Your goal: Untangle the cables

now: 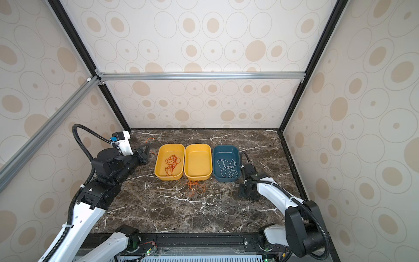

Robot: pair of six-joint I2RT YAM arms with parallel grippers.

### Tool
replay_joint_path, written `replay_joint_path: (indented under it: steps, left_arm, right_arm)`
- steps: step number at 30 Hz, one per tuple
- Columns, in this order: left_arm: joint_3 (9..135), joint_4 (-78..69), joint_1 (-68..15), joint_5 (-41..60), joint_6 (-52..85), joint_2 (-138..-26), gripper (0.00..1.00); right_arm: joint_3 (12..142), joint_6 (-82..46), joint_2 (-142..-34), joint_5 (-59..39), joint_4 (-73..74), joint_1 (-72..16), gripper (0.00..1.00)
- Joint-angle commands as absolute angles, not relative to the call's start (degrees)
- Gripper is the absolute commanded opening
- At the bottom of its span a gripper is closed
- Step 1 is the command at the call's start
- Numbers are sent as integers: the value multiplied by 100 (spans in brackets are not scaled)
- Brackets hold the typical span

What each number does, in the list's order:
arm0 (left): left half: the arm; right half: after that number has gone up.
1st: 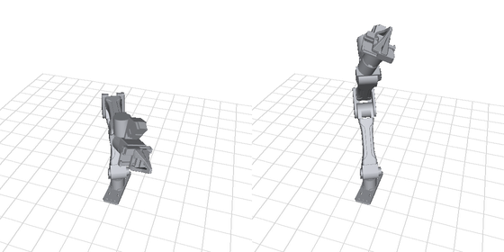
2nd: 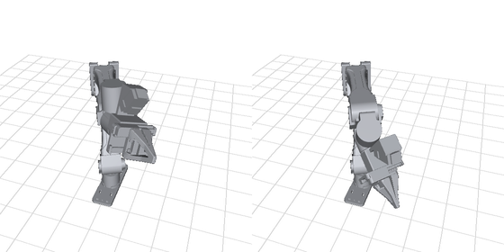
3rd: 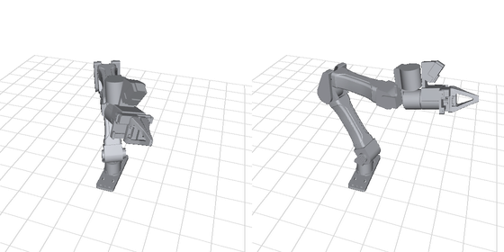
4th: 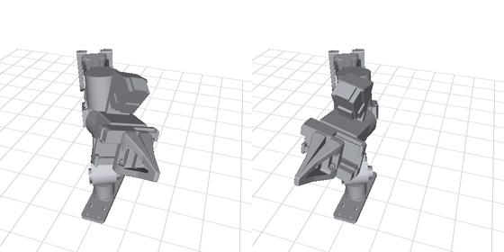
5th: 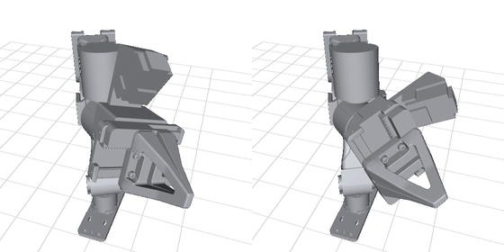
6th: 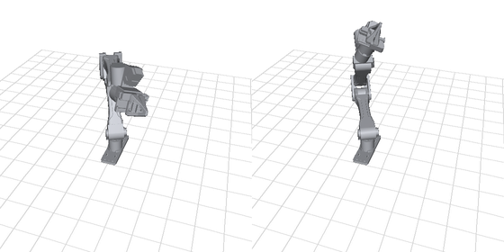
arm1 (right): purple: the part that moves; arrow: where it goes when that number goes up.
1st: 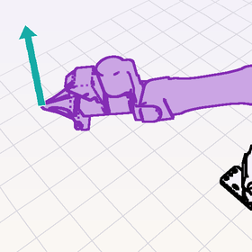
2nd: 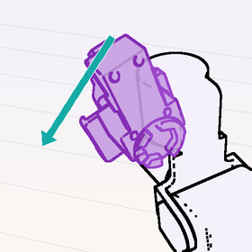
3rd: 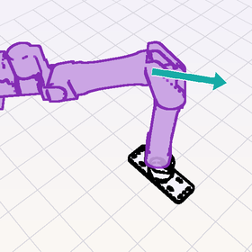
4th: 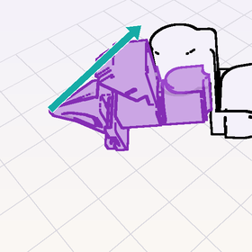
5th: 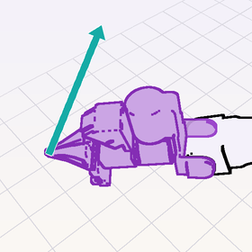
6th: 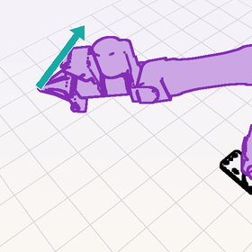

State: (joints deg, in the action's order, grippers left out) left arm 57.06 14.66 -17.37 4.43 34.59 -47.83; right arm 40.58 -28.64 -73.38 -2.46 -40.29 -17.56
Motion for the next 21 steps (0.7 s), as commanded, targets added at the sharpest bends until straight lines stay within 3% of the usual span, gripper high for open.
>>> replay_joint_path:
  steps: [1, 5, 13, 21]
  left_arm:
    - [5819, 1379, -1696, 632, 3357, -4795, 0]
    - [5801, 1252, -1695, 850, 3384, -4779, 0]
    - [5837, 644, -1696, 1992, 3621, -4687, 0]
    - [5845, 27, -1694, 2587, 4218, -4503, 0]
  right_arm:
    - [4062, -2621, -6946, -1145, -3609, -1764, 56]
    - [4180, -2512, -6715, -1929, -3068, -2052, 55]
    - [4859, -2505, -7371, -2321, -2143, -3172, 56]
    - [4992, -2431, -8075, -2768, -279, -3882, 57]
